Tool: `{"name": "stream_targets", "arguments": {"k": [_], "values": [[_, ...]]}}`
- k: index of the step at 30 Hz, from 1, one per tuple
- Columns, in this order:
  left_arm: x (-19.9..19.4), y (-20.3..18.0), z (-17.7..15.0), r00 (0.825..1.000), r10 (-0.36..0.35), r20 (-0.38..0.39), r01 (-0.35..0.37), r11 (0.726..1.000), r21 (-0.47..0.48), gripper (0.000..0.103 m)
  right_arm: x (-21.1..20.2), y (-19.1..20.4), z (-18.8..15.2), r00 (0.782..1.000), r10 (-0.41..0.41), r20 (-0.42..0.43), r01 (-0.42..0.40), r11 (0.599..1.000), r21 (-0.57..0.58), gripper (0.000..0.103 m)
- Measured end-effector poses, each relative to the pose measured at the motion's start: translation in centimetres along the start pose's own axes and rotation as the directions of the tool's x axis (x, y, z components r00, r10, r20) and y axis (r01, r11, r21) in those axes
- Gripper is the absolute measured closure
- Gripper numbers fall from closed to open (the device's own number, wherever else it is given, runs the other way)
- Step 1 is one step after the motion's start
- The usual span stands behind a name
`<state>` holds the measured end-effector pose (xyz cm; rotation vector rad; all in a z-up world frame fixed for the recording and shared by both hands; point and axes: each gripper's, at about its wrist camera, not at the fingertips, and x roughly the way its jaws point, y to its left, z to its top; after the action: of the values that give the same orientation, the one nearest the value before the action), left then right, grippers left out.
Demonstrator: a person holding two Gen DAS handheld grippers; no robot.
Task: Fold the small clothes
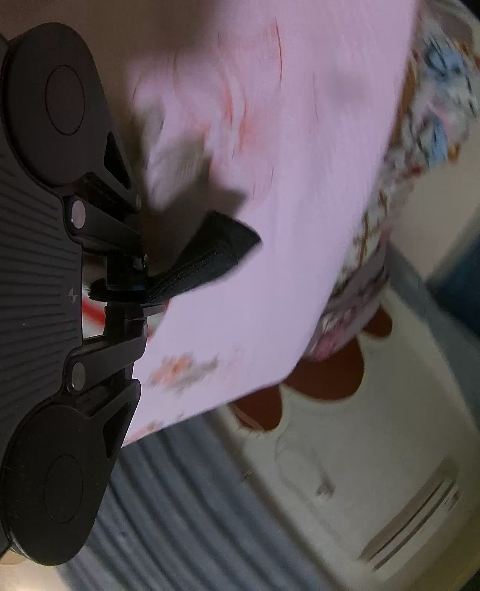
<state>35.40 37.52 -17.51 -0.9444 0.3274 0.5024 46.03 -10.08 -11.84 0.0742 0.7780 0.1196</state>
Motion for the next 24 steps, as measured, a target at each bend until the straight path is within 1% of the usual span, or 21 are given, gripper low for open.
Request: {"name": "stream_targets", "arguments": {"k": [2,5,7,8,10,12,13,16,17,18,19,22,24], "values": [[0.7,-2.5,-0.6,0.999,-0.03,-0.02,0.031,0.998,0.061,0.099,-0.2,-0.8,-0.1,1.0,-0.004,0.004,0.004,1.0,0.017,0.073],[1.5,-6.7,-2.0,0.993,-0.085,-0.077,0.096,0.984,0.149,0.099,-0.7,-1.8,-0.2,1.0,-0.006,0.015,0.006,0.999,0.041,0.073],[2.2,-10.1,-3.5,0.984,-0.121,-0.13,0.148,0.964,0.221,0.099,-0.9,-2.4,-0.3,1.0,-0.011,0.023,0.009,0.998,0.061,0.073],[2.4,-11.7,-4.5,0.976,-0.143,-0.162,0.181,0.951,0.251,0.099,-1.1,-2.8,-0.3,1.0,-0.013,0.025,0.011,0.997,0.072,0.073],[2.9,-15.0,-7.1,0.96,-0.168,-0.224,0.236,0.916,0.324,0.099,-1.5,-3.6,-0.4,0.999,-0.021,0.032,0.018,0.996,0.088,0.073],[3.6,-18.4,-10.2,0.939,-0.191,-0.285,0.296,0.871,0.393,0.099,-2.1,-4.4,-0.5,0.999,-0.032,0.037,0.028,0.994,0.107,0.073],[3.9,-19.7,-11.1,0.929,-0.199,-0.312,0.321,0.853,0.412,0.099,-2.5,-5.0,-0.5,0.998,-0.038,0.043,0.033,0.992,0.119,0.073],[4.8,-24.0,-15.7,0.887,-0.206,-0.414,0.397,0.797,0.454,0.099,-3.6,-6.6,-0.7,0.997,-0.061,0.054,0.052,0.987,0.153,0.073],[5.3,-25.3,-16.8,0.875,-0.199,-0.441,0.414,0.778,0.472,0.099,-4.0,-7.3,-0.8,0.996,-0.068,0.059,0.057,0.984,0.169,0.073],[5.5,-26.5,-18.5,0.863,-0.188,-0.469,0.434,0.751,0.498,0.099,-4.2,-7.8,-0.8,0.995,-0.075,0.062,0.063,0.981,0.183,0.072],[5.6,-27.6,-19.5,0.853,-0.178,-0.49,0.448,0.73,0.515,0.099,-4.5,-8.5,-0.9,0.995,-0.082,0.064,0.068,0.978,0.198,0.071],[4.9,-29.3,-23.1,0.824,-0.147,-0.547,0.482,0.689,0.541,0.099,-5.3,-10.3,-1.3,0.993,-0.095,0.065,0.077,0.967,0.242,0.071],[4.4,-30.1,-25.3,0.811,-0.127,-0.572,0.503,0.65,0.569,0.099,-5.7,-11.2,-1.7,0.992,-0.105,0.066,0.085,0.963,0.257,0.071]]}}
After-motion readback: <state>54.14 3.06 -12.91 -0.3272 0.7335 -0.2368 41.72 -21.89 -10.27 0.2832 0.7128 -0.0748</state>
